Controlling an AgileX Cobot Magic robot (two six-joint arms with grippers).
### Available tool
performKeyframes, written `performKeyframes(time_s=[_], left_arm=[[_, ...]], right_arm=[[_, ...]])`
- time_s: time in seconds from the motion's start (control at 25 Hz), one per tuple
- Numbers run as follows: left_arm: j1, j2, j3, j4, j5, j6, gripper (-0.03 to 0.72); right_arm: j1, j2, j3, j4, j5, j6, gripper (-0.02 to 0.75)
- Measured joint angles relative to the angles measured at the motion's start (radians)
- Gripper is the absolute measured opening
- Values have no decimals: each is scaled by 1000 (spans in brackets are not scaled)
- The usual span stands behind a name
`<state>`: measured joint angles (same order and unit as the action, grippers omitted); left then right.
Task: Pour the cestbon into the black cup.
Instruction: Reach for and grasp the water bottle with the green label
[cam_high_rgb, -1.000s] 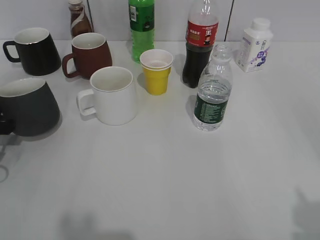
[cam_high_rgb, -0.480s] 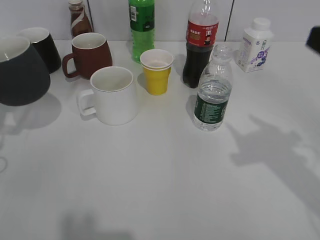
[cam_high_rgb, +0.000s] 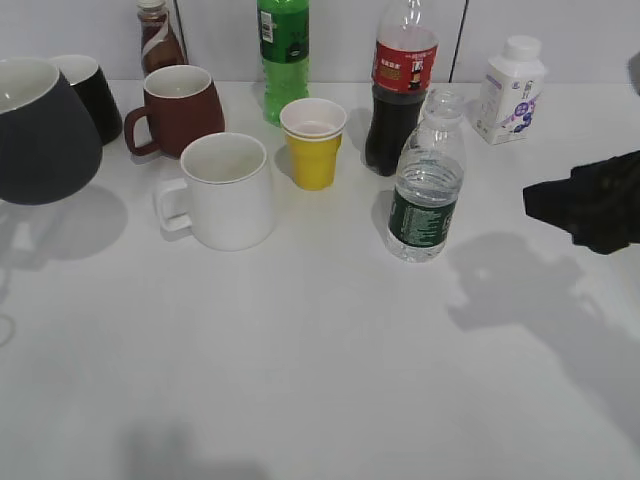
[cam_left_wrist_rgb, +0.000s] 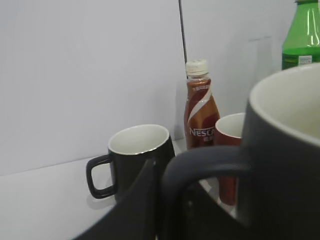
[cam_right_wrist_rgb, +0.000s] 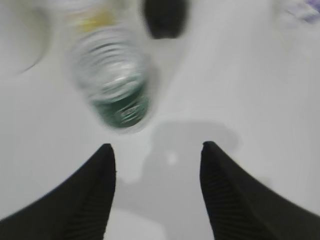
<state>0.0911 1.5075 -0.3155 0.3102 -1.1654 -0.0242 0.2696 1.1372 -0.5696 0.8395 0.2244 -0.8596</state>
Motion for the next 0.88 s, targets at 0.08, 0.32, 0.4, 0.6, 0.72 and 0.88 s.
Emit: performKeyframes(time_s=[0.08, 0.32, 0.4, 0.6, 0.72, 0.88], left_arm=[[0, 0, 0, 5, 0, 0, 37], [0, -13, 0, 9, 1, 0, 37], [0, -26, 0, 9, -1, 0, 37], [0, -32, 1, 20, 0, 0, 37], [0, -32, 1, 39, 0, 0, 37], [0, -32, 1, 58, 0, 0, 37]], right_arm=[[44, 23, 1, -238, -93, 321, 407], [237, 26, 261, -435, -717, 652, 422], [247, 61, 318, -526, -791, 701, 480], [250, 226, 296, -689, -925, 813, 663], [250, 341, 232, -743, -957, 838, 675], [250, 476, 143, -756, -1003, 870, 680]])
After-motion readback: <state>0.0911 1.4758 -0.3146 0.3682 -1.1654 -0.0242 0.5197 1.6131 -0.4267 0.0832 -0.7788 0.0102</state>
